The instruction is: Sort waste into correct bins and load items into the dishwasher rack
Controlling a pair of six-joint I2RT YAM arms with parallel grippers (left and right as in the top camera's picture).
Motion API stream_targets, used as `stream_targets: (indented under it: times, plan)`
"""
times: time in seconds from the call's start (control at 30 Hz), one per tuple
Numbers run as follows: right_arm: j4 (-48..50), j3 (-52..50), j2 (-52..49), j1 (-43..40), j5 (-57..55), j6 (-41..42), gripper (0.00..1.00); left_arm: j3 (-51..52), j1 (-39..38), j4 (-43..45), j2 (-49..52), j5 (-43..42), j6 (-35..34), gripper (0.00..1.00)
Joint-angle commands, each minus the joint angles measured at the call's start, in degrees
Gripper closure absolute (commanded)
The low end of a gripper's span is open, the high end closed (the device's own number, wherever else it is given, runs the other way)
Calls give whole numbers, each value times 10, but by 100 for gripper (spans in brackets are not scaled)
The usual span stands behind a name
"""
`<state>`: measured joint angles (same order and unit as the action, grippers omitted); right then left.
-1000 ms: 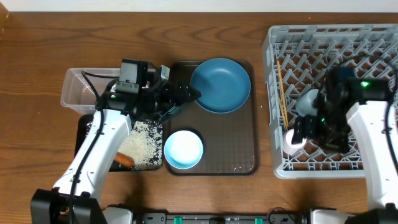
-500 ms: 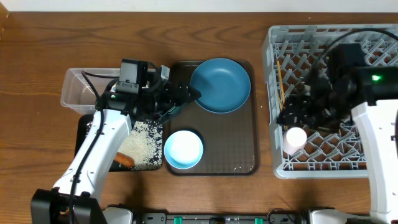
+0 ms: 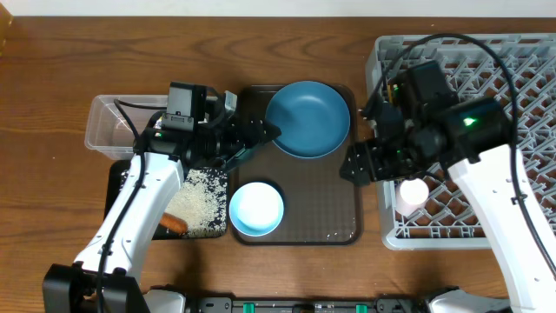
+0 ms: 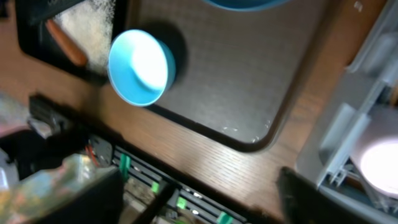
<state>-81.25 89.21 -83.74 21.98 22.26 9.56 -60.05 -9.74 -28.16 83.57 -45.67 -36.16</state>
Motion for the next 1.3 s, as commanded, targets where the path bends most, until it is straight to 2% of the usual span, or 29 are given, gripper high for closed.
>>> stream_targets:
  times: [0.0, 0.03, 0.07, 0.27, 0.37, 0.5, 0.57, 0.63, 0.73, 0.87, 1.1, 1.27]
  plan:
    - [10, -1, 2, 30, 7, 3, 80, -1, 7, 37, -1, 1, -6, 3]
    - [14, -1, 2, 38, 7, 3, 93, -4, 13, 42, -3, 1, -12, 3]
    - [18, -1, 2, 45, 7, 3, 99, -8, 20, 45, -3, 1, -21, 3]
    - [60, -1, 2, 87, 2, 48, 99, -54, 108, 16, -35, 4, -22, 3]
    - [83, -1, 2, 110, -44, 97, 99, -74, 178, -28, -71, 33, -22, 3]
    - [87, -1, 2, 151, -154, 161, 99, -93, 263, -130, -128, 133, 5, 3]
    - [90, -1, 0, 174, -196, 186, 99, -96, 287, -184, -152, 216, 20, 3]
    - [98, -1, -4, 199, -230, 209, 99, -96, 297, -227, -172, 306, 30, 3]
    - [114, -1, -15, 237, -267, 240, 99, -96, 297, -278, -187, 396, 36, 3]
    - [134, -1, -40, 278, -293, 272, 99, -95, 297, -312, -185, 404, 36, 3]
    - [143, -1, -105, 321, -342, 348, 99, -94, 297, -318, -181, 404, 35, 3]
    - [159, -1, -128, 327, -338, 352, 99, -94, 297, -318, -181, 404, 36, 3]
